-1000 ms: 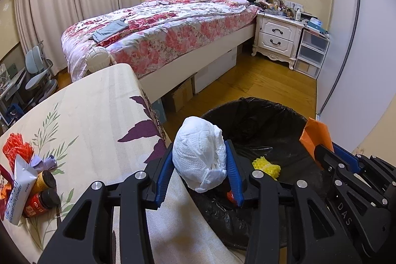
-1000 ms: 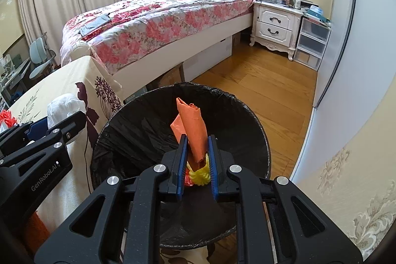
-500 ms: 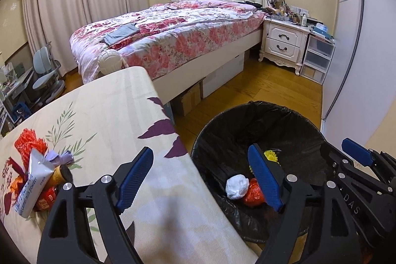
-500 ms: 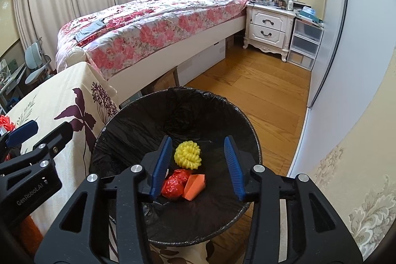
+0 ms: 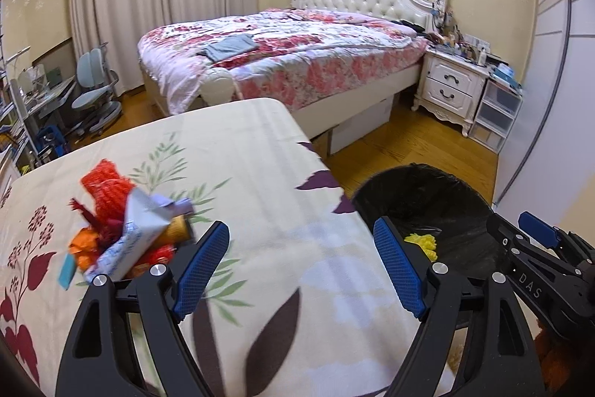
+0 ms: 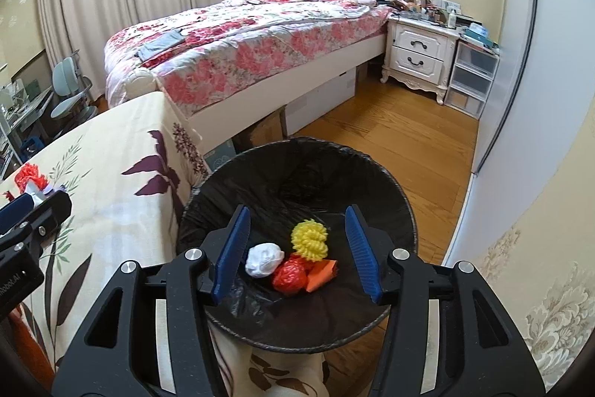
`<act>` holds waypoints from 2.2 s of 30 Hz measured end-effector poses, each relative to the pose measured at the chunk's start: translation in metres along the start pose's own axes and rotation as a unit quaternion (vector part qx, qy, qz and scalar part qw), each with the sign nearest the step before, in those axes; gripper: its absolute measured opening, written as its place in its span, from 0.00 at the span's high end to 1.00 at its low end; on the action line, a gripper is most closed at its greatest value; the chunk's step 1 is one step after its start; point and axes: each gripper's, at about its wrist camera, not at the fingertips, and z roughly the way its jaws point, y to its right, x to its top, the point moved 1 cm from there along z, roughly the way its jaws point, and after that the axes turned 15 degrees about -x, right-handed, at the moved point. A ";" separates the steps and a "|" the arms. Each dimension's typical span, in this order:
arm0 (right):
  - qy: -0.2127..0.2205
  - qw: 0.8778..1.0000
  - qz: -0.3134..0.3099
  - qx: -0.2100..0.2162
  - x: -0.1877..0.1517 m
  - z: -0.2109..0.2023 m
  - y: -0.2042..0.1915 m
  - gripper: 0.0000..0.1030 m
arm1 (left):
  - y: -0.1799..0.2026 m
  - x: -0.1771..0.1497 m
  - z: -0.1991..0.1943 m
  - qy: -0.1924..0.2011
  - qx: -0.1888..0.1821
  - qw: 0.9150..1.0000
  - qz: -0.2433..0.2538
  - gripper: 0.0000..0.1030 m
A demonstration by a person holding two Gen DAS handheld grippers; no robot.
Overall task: Collect trash
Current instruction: 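Move both tools back over the remaining trash pile, then grasp the white milk powder tube with the right gripper while left grasps blue-white tube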
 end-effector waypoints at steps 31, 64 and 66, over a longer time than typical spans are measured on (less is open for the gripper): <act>0.037 0.984 -0.125 0.122 -0.004 -0.072 -0.155 0.48 | -0.162 -0.046 -0.107 0.040 0.137 0.982 -0.122 0.21; 0.003 0.966 -0.199 0.166 -0.034 -0.092 -0.249 0.48 | -0.224 -0.076 -0.130 0.037 0.160 0.971 -0.172 0.21; 0.001 0.967 -0.196 0.164 -0.035 -0.091 -0.244 0.48 | -0.223 -0.076 -0.130 0.035 0.160 0.971 -0.172 0.21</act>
